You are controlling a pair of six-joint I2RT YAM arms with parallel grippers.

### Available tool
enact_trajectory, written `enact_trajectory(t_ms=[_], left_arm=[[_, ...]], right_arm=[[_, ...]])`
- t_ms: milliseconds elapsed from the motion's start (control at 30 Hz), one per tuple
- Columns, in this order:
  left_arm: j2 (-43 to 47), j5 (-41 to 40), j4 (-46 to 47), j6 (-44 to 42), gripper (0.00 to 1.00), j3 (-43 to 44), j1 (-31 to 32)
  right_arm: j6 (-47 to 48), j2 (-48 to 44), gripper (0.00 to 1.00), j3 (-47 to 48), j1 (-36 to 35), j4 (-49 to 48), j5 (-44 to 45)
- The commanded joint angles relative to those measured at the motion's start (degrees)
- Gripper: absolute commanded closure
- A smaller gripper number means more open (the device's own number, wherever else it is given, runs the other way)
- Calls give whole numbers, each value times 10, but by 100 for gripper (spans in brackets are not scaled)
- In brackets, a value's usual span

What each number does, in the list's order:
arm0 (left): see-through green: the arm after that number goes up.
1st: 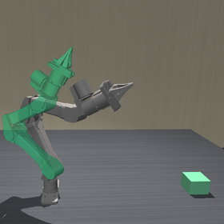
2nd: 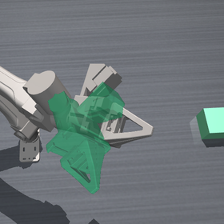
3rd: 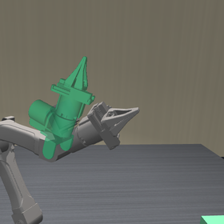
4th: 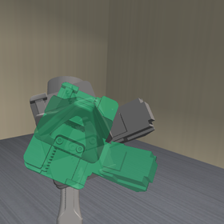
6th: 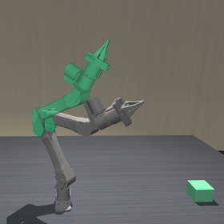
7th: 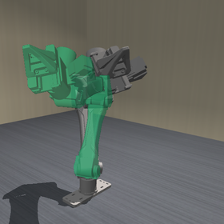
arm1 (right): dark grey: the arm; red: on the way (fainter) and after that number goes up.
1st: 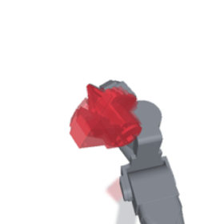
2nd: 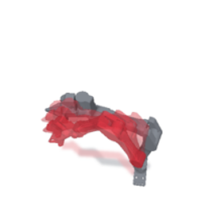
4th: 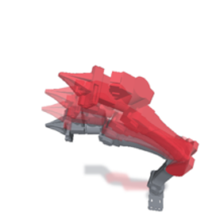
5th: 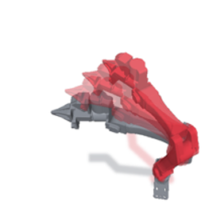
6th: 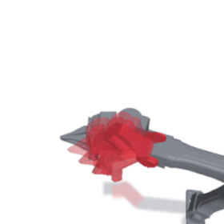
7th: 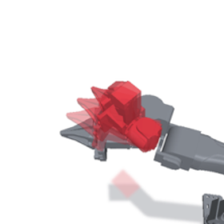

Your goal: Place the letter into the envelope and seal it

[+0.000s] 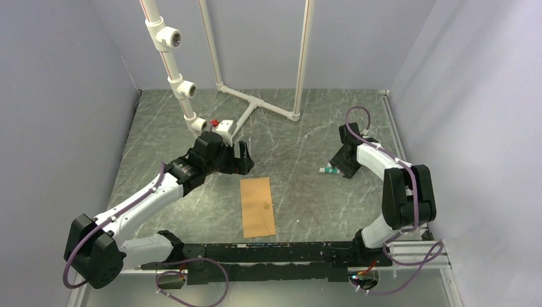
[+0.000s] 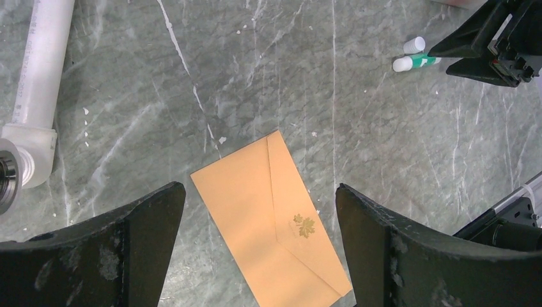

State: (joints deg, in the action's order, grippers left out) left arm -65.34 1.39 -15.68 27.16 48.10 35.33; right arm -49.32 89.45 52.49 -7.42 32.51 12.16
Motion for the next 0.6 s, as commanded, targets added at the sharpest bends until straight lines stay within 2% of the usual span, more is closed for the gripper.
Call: enact_trajectory(t_ms=[0,267,567], left_arm=[[-2,-1,17,-19,7,30,-2],[-8,-12,2,-23,7,40,-2],[-12,-13,-2,-21,7,42,-3]], right_arm=[[-41,2,49,20,1,-2,39],[-43,44,50,26,1,-13,9],[-43,29,49,11,-1,-12,-6]])
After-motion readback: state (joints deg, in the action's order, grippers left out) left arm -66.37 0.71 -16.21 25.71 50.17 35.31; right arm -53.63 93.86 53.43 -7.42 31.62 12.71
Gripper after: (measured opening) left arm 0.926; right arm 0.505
